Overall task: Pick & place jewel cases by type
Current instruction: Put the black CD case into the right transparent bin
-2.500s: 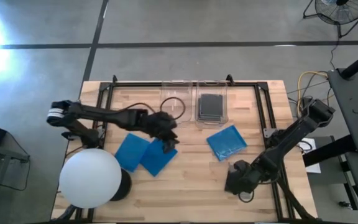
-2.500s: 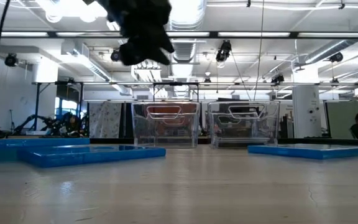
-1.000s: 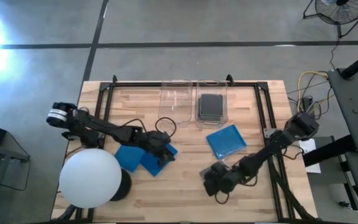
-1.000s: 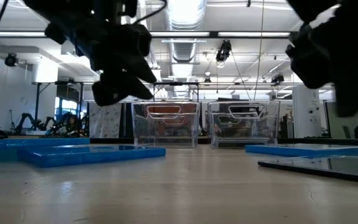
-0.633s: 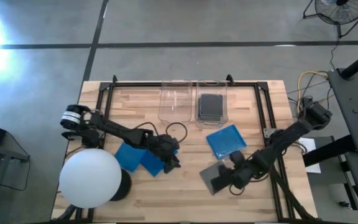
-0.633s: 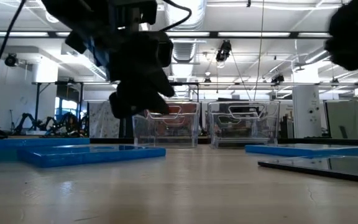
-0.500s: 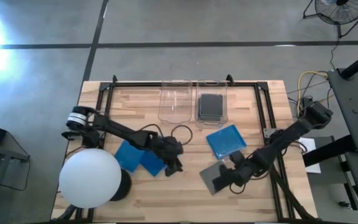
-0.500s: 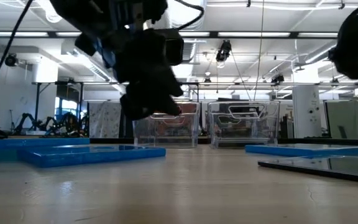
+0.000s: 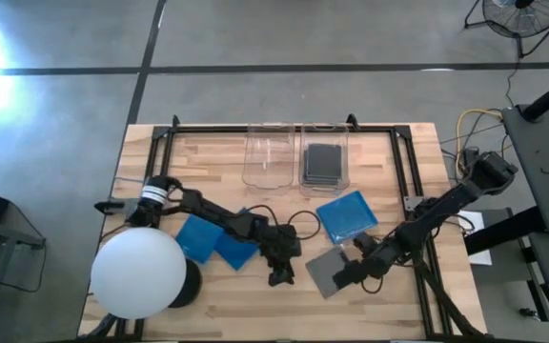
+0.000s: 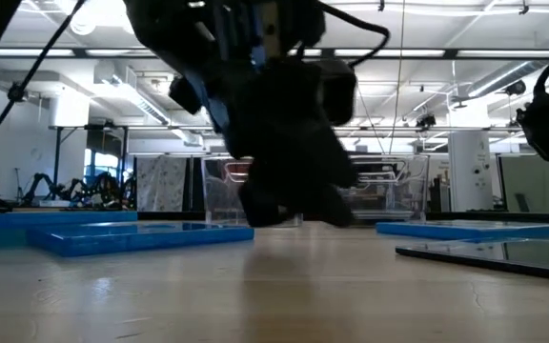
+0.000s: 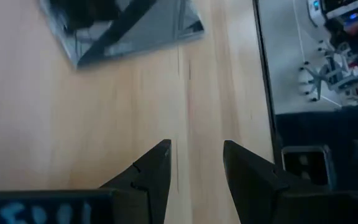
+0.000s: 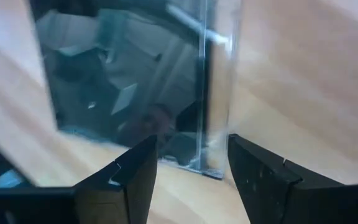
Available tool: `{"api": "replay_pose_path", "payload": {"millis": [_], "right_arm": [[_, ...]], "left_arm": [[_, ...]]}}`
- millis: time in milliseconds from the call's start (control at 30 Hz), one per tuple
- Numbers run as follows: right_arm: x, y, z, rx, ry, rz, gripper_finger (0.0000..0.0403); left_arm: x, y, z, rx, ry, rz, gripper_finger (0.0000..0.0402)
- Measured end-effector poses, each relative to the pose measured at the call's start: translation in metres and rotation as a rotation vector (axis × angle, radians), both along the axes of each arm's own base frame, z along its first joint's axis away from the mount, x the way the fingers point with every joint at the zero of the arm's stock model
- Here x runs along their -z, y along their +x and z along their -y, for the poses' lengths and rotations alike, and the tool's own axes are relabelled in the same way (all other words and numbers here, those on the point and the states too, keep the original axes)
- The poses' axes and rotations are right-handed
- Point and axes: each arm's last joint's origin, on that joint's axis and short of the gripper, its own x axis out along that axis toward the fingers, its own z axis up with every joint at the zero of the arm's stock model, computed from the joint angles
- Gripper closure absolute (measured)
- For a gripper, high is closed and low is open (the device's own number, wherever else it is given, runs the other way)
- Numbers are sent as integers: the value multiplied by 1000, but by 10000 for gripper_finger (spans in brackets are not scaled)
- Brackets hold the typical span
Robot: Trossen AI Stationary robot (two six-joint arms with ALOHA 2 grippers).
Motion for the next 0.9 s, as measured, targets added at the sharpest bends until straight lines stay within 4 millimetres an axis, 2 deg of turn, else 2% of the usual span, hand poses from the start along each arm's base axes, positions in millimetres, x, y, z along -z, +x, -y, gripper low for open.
{"api": "replay_pose_path", "payload": {"millis": [300, 433, 600, 700, 900], "right_arm": [[11, 23, -11, 17, 105, 193, 213], [15, 36, -12, 30, 109, 200, 213], [17, 46, -13, 90, 116, 192, 213], [15, 49, -13, 141, 96, 224, 213], [-8, 63, -11, 188, -24, 436, 213]], "left_arm": [[26, 19, 4, -12, 0, -50, 274], [43, 18, 8, 12, 7, -101, 274], [49, 14, 9, 29, 17, -143, 274], [49, 13, 9, 37, 33, -148, 274], [50, 11, 11, 39, 47, -154, 274]]}}
